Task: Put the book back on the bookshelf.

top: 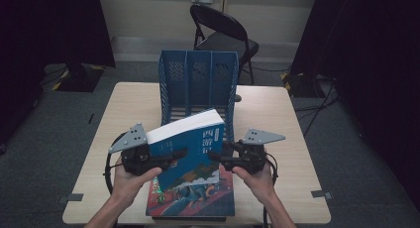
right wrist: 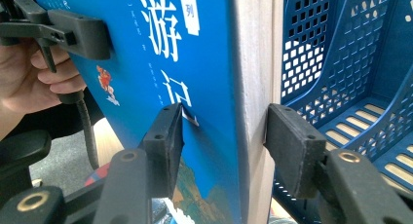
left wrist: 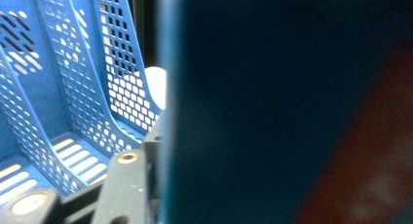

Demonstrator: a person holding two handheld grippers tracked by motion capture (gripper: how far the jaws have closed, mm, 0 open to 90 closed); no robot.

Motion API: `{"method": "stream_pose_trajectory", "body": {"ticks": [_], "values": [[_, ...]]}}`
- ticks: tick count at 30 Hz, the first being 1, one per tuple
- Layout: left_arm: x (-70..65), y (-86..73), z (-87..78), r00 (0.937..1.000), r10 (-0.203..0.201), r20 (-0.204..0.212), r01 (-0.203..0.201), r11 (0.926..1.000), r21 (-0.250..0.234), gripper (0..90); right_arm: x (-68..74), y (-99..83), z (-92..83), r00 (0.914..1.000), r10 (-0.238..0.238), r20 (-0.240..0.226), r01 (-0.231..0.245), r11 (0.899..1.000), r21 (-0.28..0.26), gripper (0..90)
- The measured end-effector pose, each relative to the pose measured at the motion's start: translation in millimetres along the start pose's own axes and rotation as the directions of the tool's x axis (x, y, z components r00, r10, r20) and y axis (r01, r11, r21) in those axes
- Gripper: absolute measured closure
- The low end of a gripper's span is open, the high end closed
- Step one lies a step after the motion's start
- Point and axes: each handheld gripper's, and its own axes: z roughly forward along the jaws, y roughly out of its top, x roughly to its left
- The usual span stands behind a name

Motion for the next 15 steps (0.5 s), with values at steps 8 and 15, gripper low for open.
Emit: {"method": "stream_pose_trajectory", "body": {"ticks": [8, 15], "values": [[0.9, 1.1, 1.5, 0.9996, -0.007, -0.026, 0.006, 0.9994, -0.033, 48.3, 1.6, 0.6, -0.1, 0.9999, -0.008, 0.015, 0.008, 1.0, 0.008, 49.8], [1.3, 2.7, 3.5, 0.9998, 0.016, -0.015, -0.017, 0.9998, -0.006, 56.7, 1.1, 1.0, 1.5, 0.9997, 0.0, 0.026, 0.0, 1.0, 0.011, 49.8]]}}
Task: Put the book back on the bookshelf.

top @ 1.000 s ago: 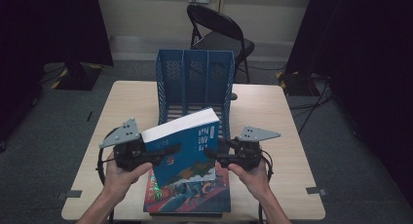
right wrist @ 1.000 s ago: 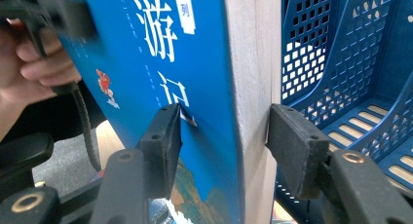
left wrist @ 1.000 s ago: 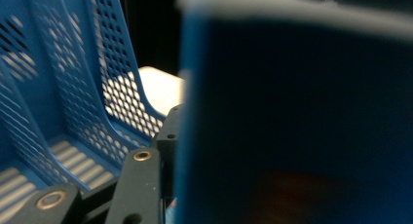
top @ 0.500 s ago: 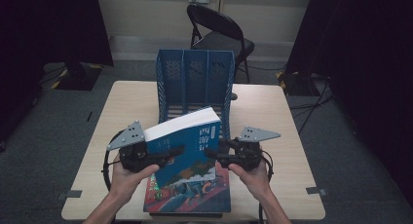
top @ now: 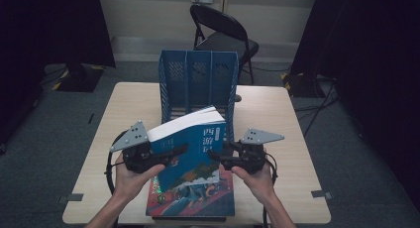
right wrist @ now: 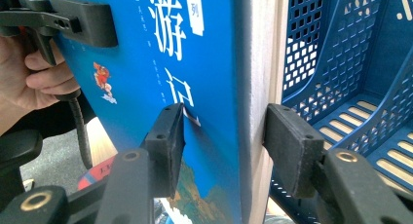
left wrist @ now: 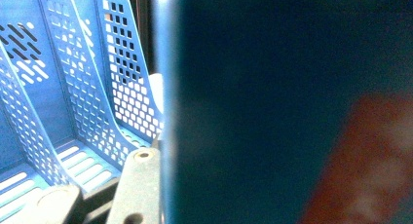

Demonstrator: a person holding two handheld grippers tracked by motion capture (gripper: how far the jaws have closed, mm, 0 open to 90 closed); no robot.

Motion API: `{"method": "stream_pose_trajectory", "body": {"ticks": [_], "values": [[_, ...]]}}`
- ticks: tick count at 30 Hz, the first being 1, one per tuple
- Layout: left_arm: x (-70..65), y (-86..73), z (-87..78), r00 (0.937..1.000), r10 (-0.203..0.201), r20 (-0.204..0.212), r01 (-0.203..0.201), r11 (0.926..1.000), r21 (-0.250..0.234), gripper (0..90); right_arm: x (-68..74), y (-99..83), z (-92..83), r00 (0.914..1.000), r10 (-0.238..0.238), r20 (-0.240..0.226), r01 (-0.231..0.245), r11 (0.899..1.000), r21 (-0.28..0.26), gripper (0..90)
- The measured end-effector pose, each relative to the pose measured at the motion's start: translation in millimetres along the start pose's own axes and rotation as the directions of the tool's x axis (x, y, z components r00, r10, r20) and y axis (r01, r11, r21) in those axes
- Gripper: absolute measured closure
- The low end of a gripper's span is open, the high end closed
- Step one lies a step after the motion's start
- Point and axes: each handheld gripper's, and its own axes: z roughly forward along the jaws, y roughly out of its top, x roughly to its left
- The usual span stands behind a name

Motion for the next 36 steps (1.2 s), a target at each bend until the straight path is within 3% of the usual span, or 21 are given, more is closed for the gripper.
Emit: {"method": "stream_pose_trajectory", "body": {"ticks": [8, 12, 15, 19, 24, 28, 34, 36], "values": [[5.7, 0.7, -1.1, 0.9996, -0.023, 0.016, 0.023, 0.9997, 0.006, 59.6, -4.9, -0.2, 1.0, 0.9997, 0.012, -0.022, -0.012, 1.0, -0.008, 52.2], [7.1, 1.5, -1.2, 0.9997, -0.026, -0.001, 0.026, 0.9995, 0.017, 60.1, -7.2, -4.4, 4.4, 0.9994, 0.027, -0.021, -0.027, 1.0, 0.004, 49.0], [9.1, 1.6, -2.4, 0.9983, -0.056, -0.018, 0.056, 0.9982, 0.018, 60.4, -7.2, -10.3, 1.6, 0.9993, 0.031, -0.022, -0.031, 0.999, 0.024, 47.0], [10.6, 0.5, -4.2, 0.9969, -0.073, -0.03, 0.073, 0.9973, 0.011, 60.5, -10.9, -25.5, -12.8, 0.9986, 0.053, 0.006, -0.053, 0.998, 0.043, 45.3], [13.6, -1.7, -9.2, 0.9956, -0.092, -0.017, 0.092, 0.9958, -0.001, 60.4, -21.1, -48.5, -30.1, 0.9936, 0.1, 0.051, -0.103, 0.993, 0.057, 44.3], [15.0, 2.3, -11.8, 0.9936, -0.104, -0.042, 0.106, 0.9938, 0.034, 60.7, -27.4, -68.3, -43.2, 0.9871, 0.132, 0.09, -0.14, 0.986, 0.087, 43.7], [27.6, 0.3, -18.9, 0.9812, -0.184, -0.059, 0.186, 0.9821, 0.03, 60.9, -39.5, -80.6, -58.5, 0.9753, 0.169, 0.143, -0.179, 0.982, 0.065, 42.2], [29.2, 0.0, -21.9, 0.9792, -0.191, -0.068, 0.194, 0.9806, 0.031, 60.9, -42.4, -80.5, -60.4, 0.9732, 0.173, 0.151, -0.183, 0.982, 0.056, 41.7]]}}
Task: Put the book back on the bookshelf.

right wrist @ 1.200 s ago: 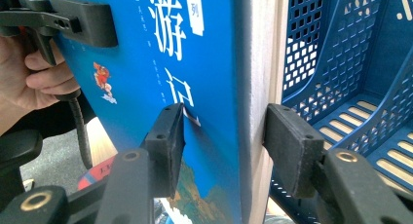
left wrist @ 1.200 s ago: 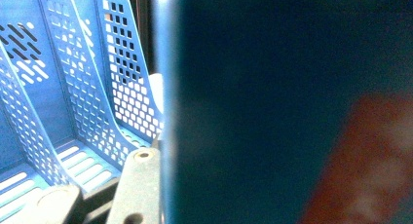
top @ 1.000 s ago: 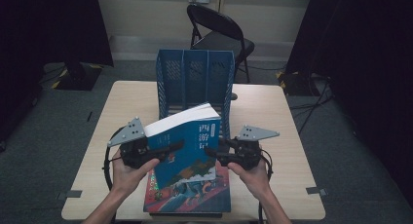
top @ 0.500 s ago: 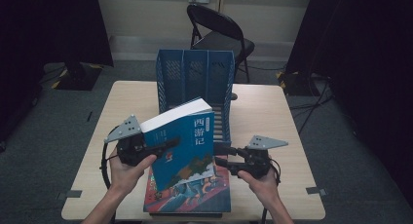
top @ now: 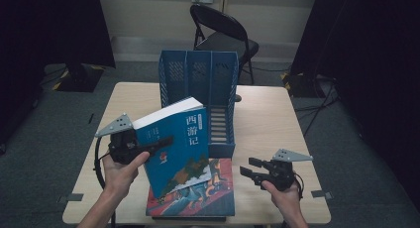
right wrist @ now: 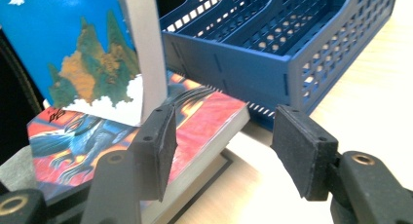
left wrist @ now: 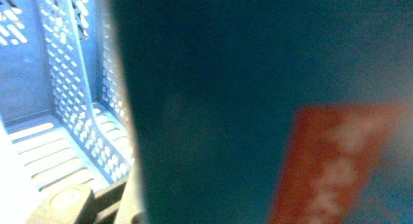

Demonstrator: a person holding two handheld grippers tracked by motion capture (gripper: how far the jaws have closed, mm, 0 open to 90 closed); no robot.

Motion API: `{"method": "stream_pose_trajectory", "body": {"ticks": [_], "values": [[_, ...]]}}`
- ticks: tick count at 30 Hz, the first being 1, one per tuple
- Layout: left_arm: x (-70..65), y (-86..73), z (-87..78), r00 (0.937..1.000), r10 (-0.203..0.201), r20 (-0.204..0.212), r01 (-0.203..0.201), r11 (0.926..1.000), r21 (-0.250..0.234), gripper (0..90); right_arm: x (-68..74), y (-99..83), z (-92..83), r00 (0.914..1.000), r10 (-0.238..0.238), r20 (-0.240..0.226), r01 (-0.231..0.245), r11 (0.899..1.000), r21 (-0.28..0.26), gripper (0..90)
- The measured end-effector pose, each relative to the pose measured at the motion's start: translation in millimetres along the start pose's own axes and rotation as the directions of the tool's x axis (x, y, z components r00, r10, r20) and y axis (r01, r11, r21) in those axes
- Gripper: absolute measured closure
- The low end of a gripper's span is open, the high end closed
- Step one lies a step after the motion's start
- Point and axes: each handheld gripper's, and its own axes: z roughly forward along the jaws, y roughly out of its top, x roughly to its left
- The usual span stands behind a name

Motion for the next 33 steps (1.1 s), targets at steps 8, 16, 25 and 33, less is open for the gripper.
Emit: {"method": "stream_pose_trajectory", "body": {"ticks": [8, 16, 25, 33], "values": [[3.4, 3.0, -16.6, 0.9993, 0.026, -0.027, -0.026, 0.9996, 0.008, 61.0, -5.4, -2.1, 4.8, 0.9999, 0.008, 0.014, -0.008, 1.0, 0.011, 40.4], [13.9, 9.9, -27.4, 0.9962, -0.005, -0.087, 0.003, 0.9997, -0.025, 61.2, -9.6, -2.3, 5.5, 0.9995, 0.021, 0.023, -0.021, 1.0, 0.01, 39.2], [15.7, 20.4, -29.0, 0.9921, -0.016, -0.124, 0.01, 0.9986, -0.052, 61.3, -12.2, -2.8, 8.2, 0.9993, 0.028, 0.024, -0.029, 0.999, 0.014, 38.6], [14.9, 36.2, -37.3, 0.9915, -0.029, -0.127, 0.018, 0.9955, -0.094, 61.4, -12.6, -3.5, 9.8, 0.9994, 0.031, 0.017, -0.032, 0.999, 0.029, 38.2]]}}
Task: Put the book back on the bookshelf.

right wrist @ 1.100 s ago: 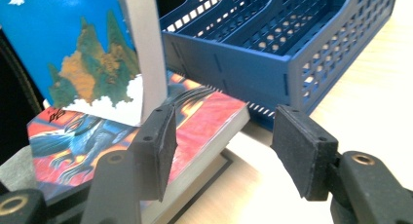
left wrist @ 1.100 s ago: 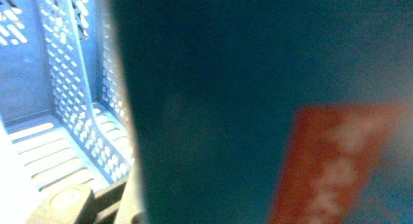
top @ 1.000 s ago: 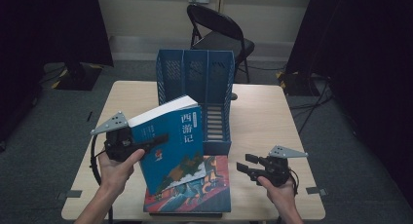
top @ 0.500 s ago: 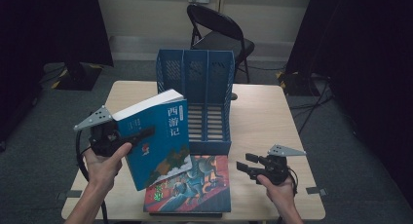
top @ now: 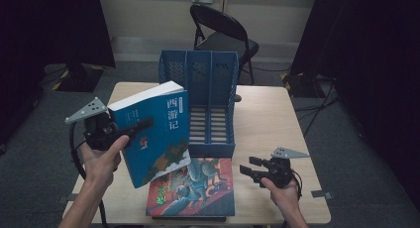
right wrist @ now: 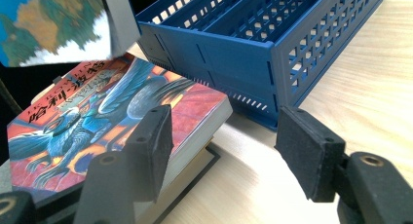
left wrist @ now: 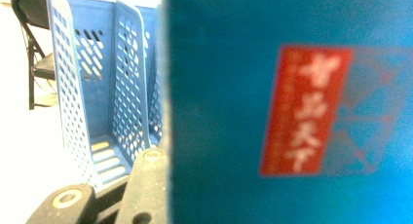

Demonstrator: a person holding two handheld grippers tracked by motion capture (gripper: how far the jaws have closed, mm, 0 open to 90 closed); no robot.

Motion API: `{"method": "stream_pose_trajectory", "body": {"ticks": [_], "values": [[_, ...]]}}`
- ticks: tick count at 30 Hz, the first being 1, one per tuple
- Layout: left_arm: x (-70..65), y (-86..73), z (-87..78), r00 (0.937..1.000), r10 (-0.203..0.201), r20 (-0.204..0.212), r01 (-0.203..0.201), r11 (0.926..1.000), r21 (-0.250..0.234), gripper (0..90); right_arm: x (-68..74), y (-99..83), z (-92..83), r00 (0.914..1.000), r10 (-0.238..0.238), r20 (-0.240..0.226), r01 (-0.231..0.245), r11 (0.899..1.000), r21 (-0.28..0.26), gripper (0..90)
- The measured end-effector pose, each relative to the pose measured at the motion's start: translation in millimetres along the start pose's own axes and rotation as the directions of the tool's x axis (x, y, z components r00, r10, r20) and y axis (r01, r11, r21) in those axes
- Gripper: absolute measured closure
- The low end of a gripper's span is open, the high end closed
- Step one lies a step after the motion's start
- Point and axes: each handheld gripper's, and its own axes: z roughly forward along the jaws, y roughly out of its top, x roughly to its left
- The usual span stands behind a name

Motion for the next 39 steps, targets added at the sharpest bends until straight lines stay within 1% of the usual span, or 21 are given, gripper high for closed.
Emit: {"method": "stream_pose_trajectory", "body": {"ticks": [2, 5, 8, 10, 12, 15, 18, 20, 23, 25, 26, 28, 30, 31, 32, 33, 34, 35, 37, 39], "values": [[0.2, 4.6, -1.2, 0.9998, 0.002, -0.017, -0.002, 1.0, -0.006, 61.4, 0.0, -0.1, 0.0, 1.0, 0.001, -0.002, -0.001, 1.0, 0.001, 38.1], [0.6, 12.9, -1.0, 0.9974, 0.015, -0.07, -0.016, 0.9997, -0.02, 61.4, -0.1, 0.1, -0.1, 1.0, 0.002, -0.003, -0.002, 1.0, 0.001, 38.1], [2.4, 19.6, -0.8, 0.9948, 0.019, -0.1, -0.022, 0.9993, -0.03, 61.4, -0.6, -0.2, 0.8, 1.0, 0.006, -0.003, -0.006, 1.0, 0.002, 37.9], [3.7, 24.5, 0.7, 0.9928, 0.029, -0.116, -0.033, 0.9989, -0.033, 61.4, -1.0, -0.3, 2.0, 1.0, 0.006, -0.004, -0.006, 1.0, 0.007, 37.9], [4.6, 27.7, 4.2, 0.9902, 0.032, -0.135, -0.036, 0.999, -0.025, 61.4, -1.3, -0.5, 2.9, 1.0, 0.003, -0.001, -0.003, 1.0, 0.012, 37.9], [9.6, 29.9, 14.0, 0.9881, 0.024, -0.152, -0.025, 0.9997, -0.002, 61.4, -2.5, -0.8, 4.4, 0.9998, 0.014, 0.012, -0.014, 1.0, 0.019, 37.6], [14.7, 29.7, 21.0, 0.9855, 0.002, -0.17, -0.003, 1.0, -0.009, 61.4, -2.8, -1.2, 4.1, 0.9998, 0.016, 0.015, -0.016, 1.0, 0.022, 37.5], [18.2, 31.3, 25.7, 0.9817, -0.011, -0.19, 0.009, 0.9999, -0.011, 61.4, -3.6, -1.6, 3.9, 0.9997, 0.018, 0.015, -0.019, 1.0, 0.025, 37.4], [20.1, 33.5, 29.9, 0.9783, -0.01, -0.207, 0.009, 0.9999, -0.006, 61.4, -4.8, -2.4, 3.9, 0.9997, 0.021, 0.012, -0.021, 0.999, 0.028, 37.3], [20.1, 35.4, 33.3, 0.9735, -0.009, -0.228, 0.008, 1.0, -0.005, 61.4, -5.0, -2.6, 4.6, 0.9997, 0.021, 0.01, -0.022, 0.999, 0.032, 37.4], [20.2, 36.5, 35.7, 0.9722, -0.008, -0.234, 0.007, 1.0, -0.005, 61.4, -5.0, -2.6, 4.8, 0.9998, 0.02, 0.008, -0.02, 0.999, 0.032, 37.4], [20.3, 38.9, 39.9, 0.9669, -0.013, -0.255, 0.012, 0.9999, -0.007, 61.4, -4.6, -2.6, 5.0, 0.9998, 0.021, 0.005, -0.021, 0.999, 0.034, 37.3], [19.7, 40.9, 44.9, 0.9632, -0.004, -0.269, 0.003, 1.0, -0.003, 61.5, -4.5, -2.7, 4.9, 0.9998, 0.018, 0.004, -0.018, 0.999, 0.033, 37.3], [18.8, 41.2, 47.7, 0.9602, 0.009, -0.279, -0.009, 1.0, 0.002, 61.4, -4.7, -2.7, 4.8, 0.9998, 0.019, 0.003, -0.019, 0.999, 0.033, 37.2], [17.2, 40.7, 50.7, 0.9558, 0.016, -0.294, -0.017, 0.9999, 0.001, 61.5, -4.9, -2.9, 4.7, 0.9997, 0.022, 0.005, -0.022, 0.999, 0.033, 37.2], [15.6, 40.1, 53.9, 0.95, 0.025, -0.311, -0.025, 0.9997, 0.006, 61.5, -5.5, -3.1, 4.8, 0.9998, 0.02, 0.004, -0.02, 0.999, 0.033, 37.2], [15.1, 39.4, 57.6, 0.946, 0.026, -0.323, -0.024, 0.9997, 0.01, 61.5, -6.0, -3.3, 5.2, 0.9997, 0.024, 0.003, -0.024, 0.999, 0.036, 37.2], [15.6, 39.0, 59.5, 0.9452, 0.023, -0.326, -0.02, 0.9997, 0.012, 61.4, -6.2, -3.5, 5.6, 0.9996, 0.028, 0.001, -0.028, 0.999, 0.035, 37.1], [18.2, 37.6, 65.2, 0.9436, 0.004, -0.331, 0.001, 0.9999, 0.016, 61.5, -6.1, -3.9, 5.8, 0.9996, 0.027, -0.004, -0.027, 0.999, 0.038, 37.0], [18.9, 36.7, 69.2, 0.9395, 0.001, -0.342, 0.007, 0.9997, 0.023, 61.5, -6.0, -4.2, 5.8, 0.9996, 0.028, -0.005, -0.027, 0.999, 0.039, 36.9]]}}
